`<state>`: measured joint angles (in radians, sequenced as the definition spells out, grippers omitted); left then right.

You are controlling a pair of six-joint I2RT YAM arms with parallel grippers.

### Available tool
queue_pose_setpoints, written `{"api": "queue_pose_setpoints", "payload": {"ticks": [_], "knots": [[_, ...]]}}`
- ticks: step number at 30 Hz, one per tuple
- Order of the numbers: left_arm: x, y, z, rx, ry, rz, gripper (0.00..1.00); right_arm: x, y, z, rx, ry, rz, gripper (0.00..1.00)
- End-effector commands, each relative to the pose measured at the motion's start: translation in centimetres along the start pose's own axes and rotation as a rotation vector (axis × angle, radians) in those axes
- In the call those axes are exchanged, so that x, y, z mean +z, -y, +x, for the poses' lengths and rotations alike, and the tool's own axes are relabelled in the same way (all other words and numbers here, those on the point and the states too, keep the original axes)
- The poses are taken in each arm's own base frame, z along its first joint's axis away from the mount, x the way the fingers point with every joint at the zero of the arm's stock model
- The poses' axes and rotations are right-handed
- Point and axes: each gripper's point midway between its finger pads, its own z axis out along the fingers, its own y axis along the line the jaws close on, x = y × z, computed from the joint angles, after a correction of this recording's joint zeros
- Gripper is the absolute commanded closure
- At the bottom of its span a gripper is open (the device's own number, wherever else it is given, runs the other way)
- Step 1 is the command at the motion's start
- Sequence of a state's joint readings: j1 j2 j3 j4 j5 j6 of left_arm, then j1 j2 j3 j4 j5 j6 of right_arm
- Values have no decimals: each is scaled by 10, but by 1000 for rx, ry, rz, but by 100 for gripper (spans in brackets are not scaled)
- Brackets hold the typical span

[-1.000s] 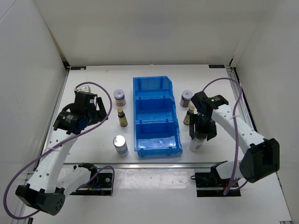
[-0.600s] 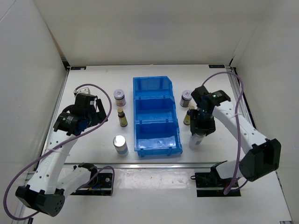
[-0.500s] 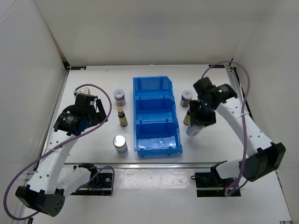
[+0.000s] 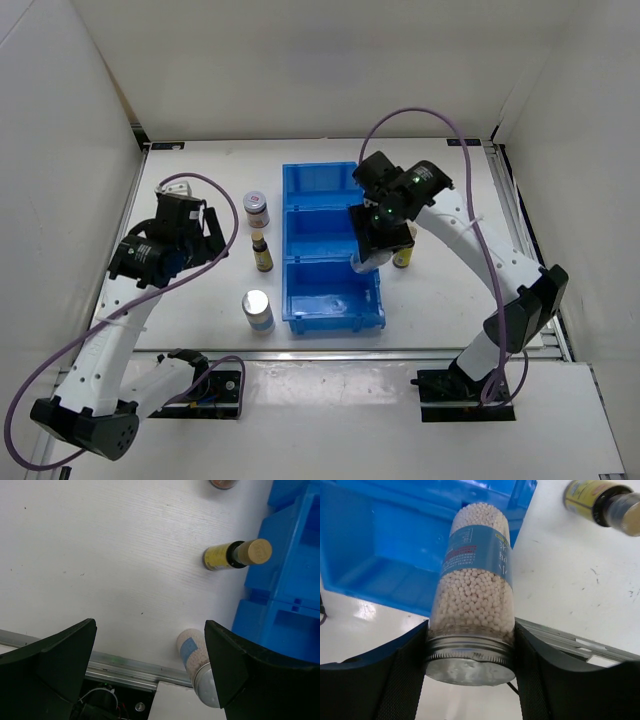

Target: Organize the condiment bottles

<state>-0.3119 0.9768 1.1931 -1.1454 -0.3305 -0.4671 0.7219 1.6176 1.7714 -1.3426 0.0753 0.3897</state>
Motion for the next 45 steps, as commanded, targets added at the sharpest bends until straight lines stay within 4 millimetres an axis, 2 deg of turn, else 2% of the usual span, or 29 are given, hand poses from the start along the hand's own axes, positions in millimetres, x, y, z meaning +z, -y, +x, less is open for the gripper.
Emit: {"api": "queue_pose_setpoints", "payload": {"ticks": [1,4,7,12,15,20,22,24,28,31,37,45], "knots": [[-16,2,-6,13,-1,18,0,2,-17,11,3,-6,-48,100],[-20,-1,-2,-4,-20,8,0,15,-24,24,-11,-50,-58,100],[-23,-3,4,-12,-40,8,0,22,-21,29,-11,-79,-44,100],[-34,-6,2,-30,-17,20,0,-6,-21,20,-11,0,-62,100],[-34,-4,3,-40,-21,28,0,-19,-22,21,-23,-1,-74,100],[-34,-4,3,-40,-21,28,0,-19,-28,27,-33,-28,-111,100],[-34,-4,3,-40,-21,28,0,-12,-28,32,-41,-48,-105,100],[-34,-4,3,-40,-21,28,0,-9,-34,27,-42,-29,-129,100],[-25,7,18,-20,-94,66,0,13,-40,26,-60,-83,-121,100],[-24,11,16,-27,-76,86,0,31,-43,21,-68,-98,-114,100],[-20,26,23,58,-125,167,0,65,-43,31,-62,-217,-82,100],[-21,32,30,84,-140,190,0,80,-44,26,-68,-306,-28,100]]}}
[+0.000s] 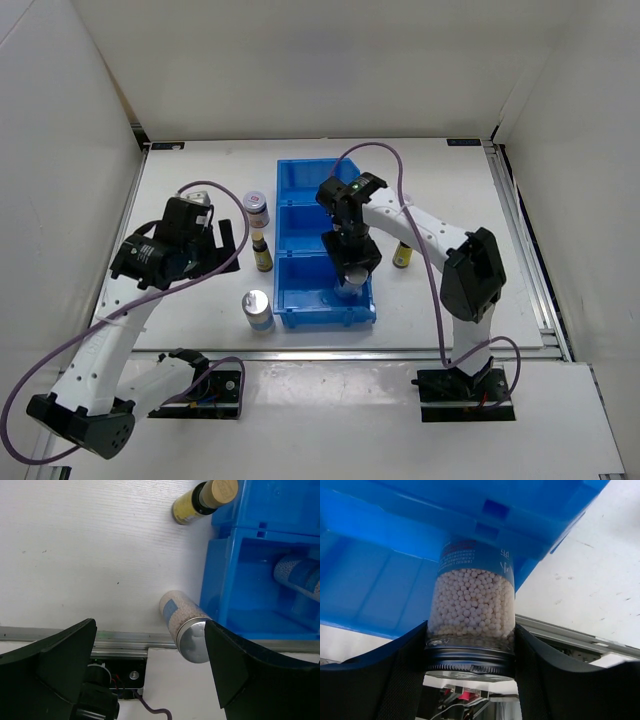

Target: Organize the condiment bottles

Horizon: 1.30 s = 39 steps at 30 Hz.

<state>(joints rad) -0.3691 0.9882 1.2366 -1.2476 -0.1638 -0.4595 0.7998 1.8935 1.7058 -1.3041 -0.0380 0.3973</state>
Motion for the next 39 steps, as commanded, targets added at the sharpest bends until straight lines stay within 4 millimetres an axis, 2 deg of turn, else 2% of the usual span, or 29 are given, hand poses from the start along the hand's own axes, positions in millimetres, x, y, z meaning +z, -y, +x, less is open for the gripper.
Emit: {"api": "queue_pose_setpoints", "payload": {"ticks": [1,3,4,5,6,7,9,12,13,14,19,22,25,32,39], "knots": [[2,6,6,27,-13,34,0,-15,-10,-9,-16,19,-23,100],[4,5,9,29,-21,29,0,-15,-12,-11,-25,11,-30,90],[6,4,11,30,-29,25,0,-17,-13,-14,-25,14,-31,74],[6,4,11,30,-29,25,0,-19,-14,-16,-26,22,-35,63],[8,5,16,32,-43,25,0,-19,-14,-16,-35,22,-34,56],[6,5,16,30,-35,29,0,-22,-14,-19,-37,40,-30,44],[7,7,21,19,-50,44,0,-25,-9,-19,-36,45,-4,34],[5,11,20,4,-28,76,0,-37,-2,-19,-36,70,34,14],[5,11,20,4,-28,76,0,-45,-4,-21,-38,95,24,14],[5,13,21,4,-34,88,0,-48,1,-21,-36,99,52,0],[4,26,19,15,-68,136,0,-79,3,-24,-37,168,62,0],[6,34,20,18,-93,149,0,-107,9,-26,-35,256,80,0],[10,47,26,22,-124,165,0,-119,12,-26,-33,299,87,0],[24,88,44,133,-182,142,0,-115,25,-12,-38,287,128,0],[34,85,62,136,-248,63,0,-116,29,-1,-28,297,122,0]]}}
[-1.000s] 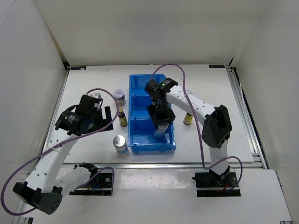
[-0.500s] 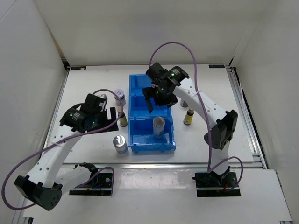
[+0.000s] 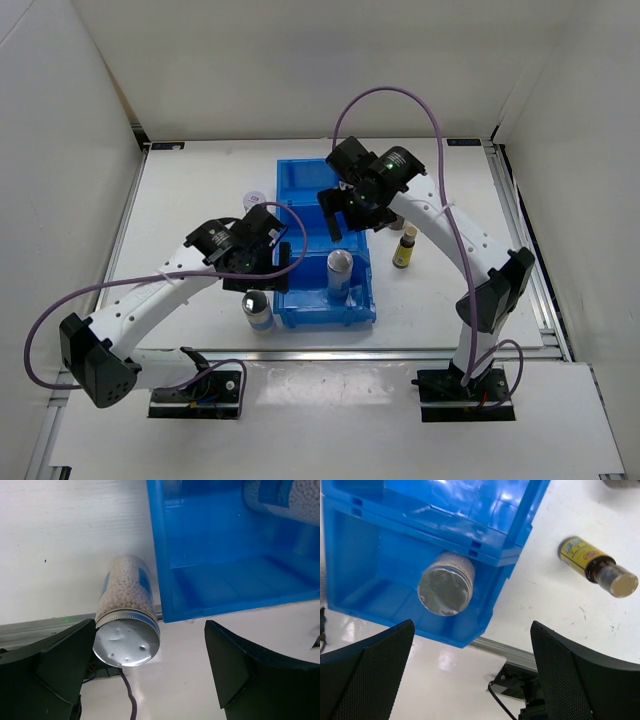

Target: Organize the condiment bottles

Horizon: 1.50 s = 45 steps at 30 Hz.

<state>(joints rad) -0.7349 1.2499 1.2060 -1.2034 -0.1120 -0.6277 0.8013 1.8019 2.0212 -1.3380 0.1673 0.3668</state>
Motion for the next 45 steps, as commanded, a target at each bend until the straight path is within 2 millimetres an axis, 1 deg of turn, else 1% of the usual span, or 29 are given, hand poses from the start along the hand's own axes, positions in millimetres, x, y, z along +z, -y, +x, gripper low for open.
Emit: {"api": "queue_pose_setpoints", "payload": {"ticks": [1,4,5,6,8,9,11,14,18,20,23,24,26,28,30,31,32,33,34,35,36,38,39,40,41,42,43,44,45], "knots": [[-3,-5,-2,-59,22,-34,0,-29,24,47,-13,-120,68,0],[-1,-7,3,-75,5,-47,0,-30,25,52,-4,-118,68,0],[1,-7,3,-74,-2,-53,0,-30,27,57,-5,-128,72,0],[3,-10,8,-80,-17,-65,0,-27,27,57,-5,-129,72,0],[5,-12,10,-79,-26,-72,0,-31,29,62,6,-125,71,0],[9,-12,15,-87,-49,-79,0,-27,30,67,3,-144,79,0],[11,-15,20,-96,-64,-92,0,-29,30,67,15,-123,72,0],[15,-22,28,-100,-87,-126,0,-29,33,75,23,-135,77,0],[21,-37,34,-147,-104,-157,0,-33,32,77,34,-128,63,0],[21,-39,38,-158,-113,-155,3,-33,32,77,34,-128,63,0],[26,-40,43,-158,-130,-154,12,-34,34,79,33,-126,72,0],[26,-40,43,-158,-130,-154,16,-34,34,79,33,-126,72,0],[24,-40,42,-159,-121,-147,22,-35,35,81,33,-126,72,0],[22,-40,42,-160,-113,-141,35,-35,36,83,44,-127,74,0],[18,-39,40,-163,-93,-125,43,-36,37,86,53,-127,74,0],[14,-42,41,-163,-82,-128,51,-36,37,86,53,-127,74,0],[9,-44,43,-172,-93,-138,54,-37,38,88,53,-128,75,0],[0,-43,37,-174,-69,-130,57,-36,37,86,54,-120,71,0],[-6,-44,35,-174,-58,-140,63,-39,37,86,55,-111,68,0],[-12,-44,32,-174,-55,-137,67,-37,38,88,54,-119,71,0],[-27,-44,25,-186,-31,-140,70,-37,38,88,54,-120,71,0],[-43,-44,15,-183,5,-153,78,-40,39,91,55,-114,69,0],[-60,-37,2,-180,51,-127,80,-40,39,91,64,-114,69,0],[-70,-41,2,-174,52,-160,83,-41,40,94,64,-115,70,0],[-75,-40,-4,-172,54,-174,83,-39,42,96,62,-120,82,0],[-83,-37,-8,-162,66,-171,85,-39,42,96,62,-120,82,0],[-101,-28,-21,-166,112,-127,85,-39,43,98,62,-120,82,0],[-109,-24,-28,-169,126,-115,88,-38,44,100,61,-128,86,0],[-119,-12,-40,-151,152,-75,89,-40,45,100,61,-115,90,0]]}}
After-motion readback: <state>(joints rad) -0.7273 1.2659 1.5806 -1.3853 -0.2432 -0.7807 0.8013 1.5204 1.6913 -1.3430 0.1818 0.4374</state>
